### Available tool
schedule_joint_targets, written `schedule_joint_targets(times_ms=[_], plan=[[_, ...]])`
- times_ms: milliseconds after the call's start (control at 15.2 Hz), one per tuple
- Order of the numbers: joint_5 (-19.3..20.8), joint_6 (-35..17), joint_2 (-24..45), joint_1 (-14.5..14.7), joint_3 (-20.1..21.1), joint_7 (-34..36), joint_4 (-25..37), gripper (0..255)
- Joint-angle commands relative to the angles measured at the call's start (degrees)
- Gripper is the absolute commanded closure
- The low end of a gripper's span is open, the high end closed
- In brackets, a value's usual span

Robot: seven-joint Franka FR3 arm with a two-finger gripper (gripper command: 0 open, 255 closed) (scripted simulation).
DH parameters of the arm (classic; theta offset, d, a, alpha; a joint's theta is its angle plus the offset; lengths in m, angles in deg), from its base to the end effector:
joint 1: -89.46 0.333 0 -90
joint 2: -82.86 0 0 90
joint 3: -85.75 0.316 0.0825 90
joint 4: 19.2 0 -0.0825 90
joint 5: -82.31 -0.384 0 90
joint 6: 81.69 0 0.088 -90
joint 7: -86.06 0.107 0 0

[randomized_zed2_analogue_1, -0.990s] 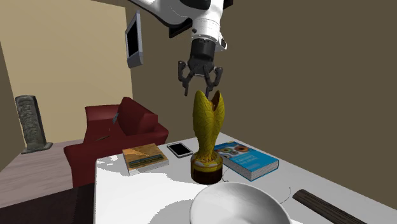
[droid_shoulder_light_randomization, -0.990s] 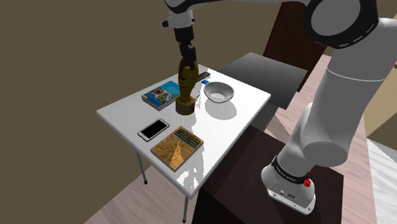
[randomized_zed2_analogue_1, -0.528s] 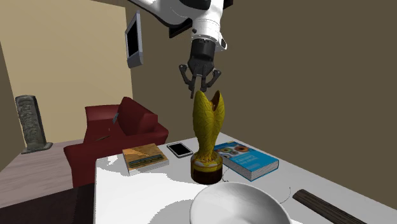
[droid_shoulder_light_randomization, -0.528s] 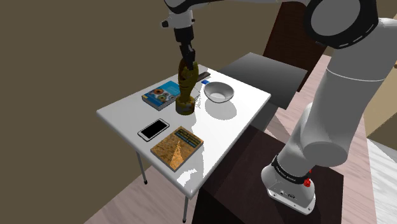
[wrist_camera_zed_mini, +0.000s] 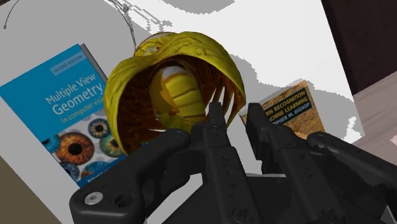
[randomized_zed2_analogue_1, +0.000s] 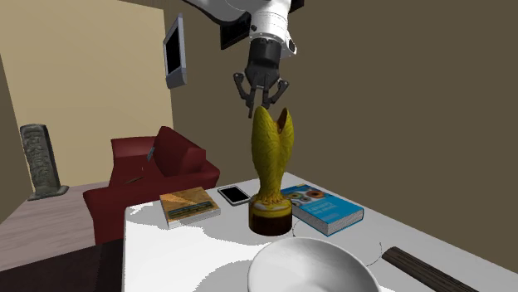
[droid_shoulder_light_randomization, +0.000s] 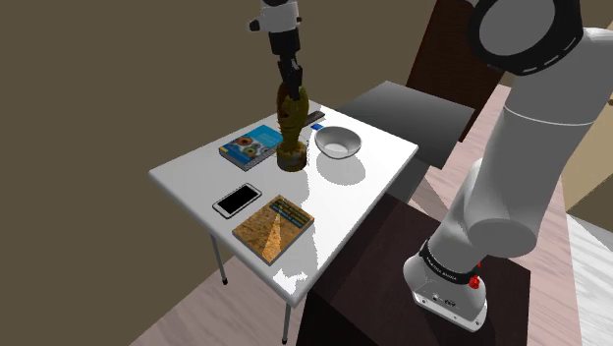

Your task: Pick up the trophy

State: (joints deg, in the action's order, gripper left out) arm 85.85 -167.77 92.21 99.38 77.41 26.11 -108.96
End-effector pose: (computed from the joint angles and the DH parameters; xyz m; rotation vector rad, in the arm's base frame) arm 0.5861 0.0149 0.5293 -2.6486 -1.5803 0.3699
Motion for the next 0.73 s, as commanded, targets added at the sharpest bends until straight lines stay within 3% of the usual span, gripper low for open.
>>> schedule_joint_targets(times_ms=[0, 660], plan=[[0.0, 1.6, 0.1, 0.0, 0.0, -0.1, 1.8, 255], [-0.1, 8.3, 1.4, -0.1, -0.1, -0.7, 9.8, 255]])
